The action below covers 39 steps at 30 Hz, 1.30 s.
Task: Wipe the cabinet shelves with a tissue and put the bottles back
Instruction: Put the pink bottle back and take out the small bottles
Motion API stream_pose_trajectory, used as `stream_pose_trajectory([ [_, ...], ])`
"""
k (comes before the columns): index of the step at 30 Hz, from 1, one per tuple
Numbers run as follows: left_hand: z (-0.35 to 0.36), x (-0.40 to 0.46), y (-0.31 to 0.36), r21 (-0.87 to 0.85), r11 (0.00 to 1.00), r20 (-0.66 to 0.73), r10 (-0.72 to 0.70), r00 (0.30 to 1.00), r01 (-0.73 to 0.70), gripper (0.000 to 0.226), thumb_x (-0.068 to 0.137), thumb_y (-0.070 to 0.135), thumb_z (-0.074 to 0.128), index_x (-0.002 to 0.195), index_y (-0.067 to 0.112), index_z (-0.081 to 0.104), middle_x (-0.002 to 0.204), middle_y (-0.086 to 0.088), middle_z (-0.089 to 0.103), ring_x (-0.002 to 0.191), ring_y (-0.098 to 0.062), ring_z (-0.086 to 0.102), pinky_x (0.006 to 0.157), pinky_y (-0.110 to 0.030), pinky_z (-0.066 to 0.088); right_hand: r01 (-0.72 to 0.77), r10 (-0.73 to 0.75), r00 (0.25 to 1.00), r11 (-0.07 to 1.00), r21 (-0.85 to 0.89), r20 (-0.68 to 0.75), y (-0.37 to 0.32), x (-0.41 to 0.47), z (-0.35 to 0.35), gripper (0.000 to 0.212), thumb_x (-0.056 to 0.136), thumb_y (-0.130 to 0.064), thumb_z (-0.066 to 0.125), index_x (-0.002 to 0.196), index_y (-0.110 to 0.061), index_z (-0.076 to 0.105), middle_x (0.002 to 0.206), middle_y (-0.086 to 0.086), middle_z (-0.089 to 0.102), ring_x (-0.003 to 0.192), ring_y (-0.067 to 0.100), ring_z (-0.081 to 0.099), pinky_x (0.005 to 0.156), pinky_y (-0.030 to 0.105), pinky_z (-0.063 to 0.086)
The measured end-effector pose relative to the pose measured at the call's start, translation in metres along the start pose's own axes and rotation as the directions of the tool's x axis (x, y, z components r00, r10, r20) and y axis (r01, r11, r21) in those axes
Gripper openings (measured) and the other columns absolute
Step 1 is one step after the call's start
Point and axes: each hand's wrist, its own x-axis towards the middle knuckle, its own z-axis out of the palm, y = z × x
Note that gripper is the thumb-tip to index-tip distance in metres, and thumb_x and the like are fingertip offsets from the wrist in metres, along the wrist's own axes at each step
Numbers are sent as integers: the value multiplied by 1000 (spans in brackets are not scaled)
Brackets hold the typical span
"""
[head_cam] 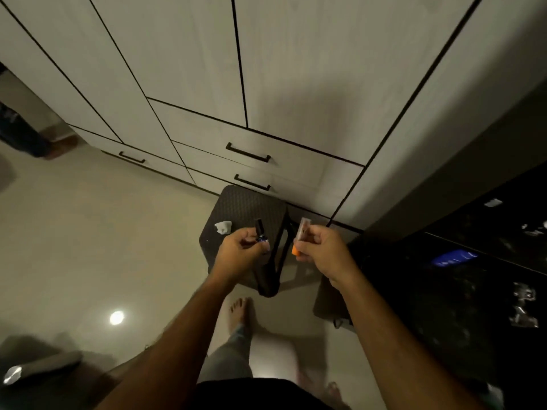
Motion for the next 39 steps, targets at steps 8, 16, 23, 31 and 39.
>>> stream_pose_trajectory([
  [8, -67, 85, -52, 123, 984, -3, -133, 991, 132, 37, 83, 18, 76, 118, 12, 66, 99, -3, 72, 92, -19, 69, 90, -43, 56, -159, 155, 981, 987, -28, -114, 35, 79, 77, 14, 85, 5, 65, 90, -8, 68, 91, 11, 70, 84, 22, 69, 65, 30, 58],
  [16, -61, 171, -133, 257, 950, -18, -181, 983, 179, 21, 80, 21, 76, 100, 19, 72, 81, 3, 71, 76, -12, 67, 76, -34, 57, -275, 253, 954, 952, -135, -164, 115, 155, 113, 7, 85, -2, 67, 91, -3, 69, 89, 9, 71, 82, 19, 71, 74, 45, 61],
  [23, -29, 242, -190, 293, 930, -16, -225, 974, 220, 22, 84, 21, 72, 106, 18, 68, 76, 6, 62, 74, -12, 63, 72, -29, 54, -329, 286, 939, 908, -259, -191, 170, 223, 115, 11, 81, -4, 72, 85, -13, 67, 85, 5, 71, 80, 21, 69, 74, 49, 60],
  [31, -8, 311, -229, 380, 903, -37, -202, 979, 201, 27, 91, 22, 66, 116, 13, 64, 101, 1, 63, 78, -4, 58, 59, -12, 42, -253, 189, 959, 908, -335, -213, 187, 294, 129, 29, 84, -10, 73, 110, -11, 61, 103, 5, 70, 93, 15, 68, 83, 37, 59],
  [39, 8, 329, -238, 501, 827, -115, -229, 967, 255, 27, 92, 22, 64, 117, 12, 63, 107, -3, 64, 93, -14, 60, 70, -24, 48, -254, 130, 959, 789, -559, -252, 185, 328, 150, 28, 85, -16, 73, 111, -13, 62, 109, 5, 68, 98, 15, 66, 64, 16, 47],
])
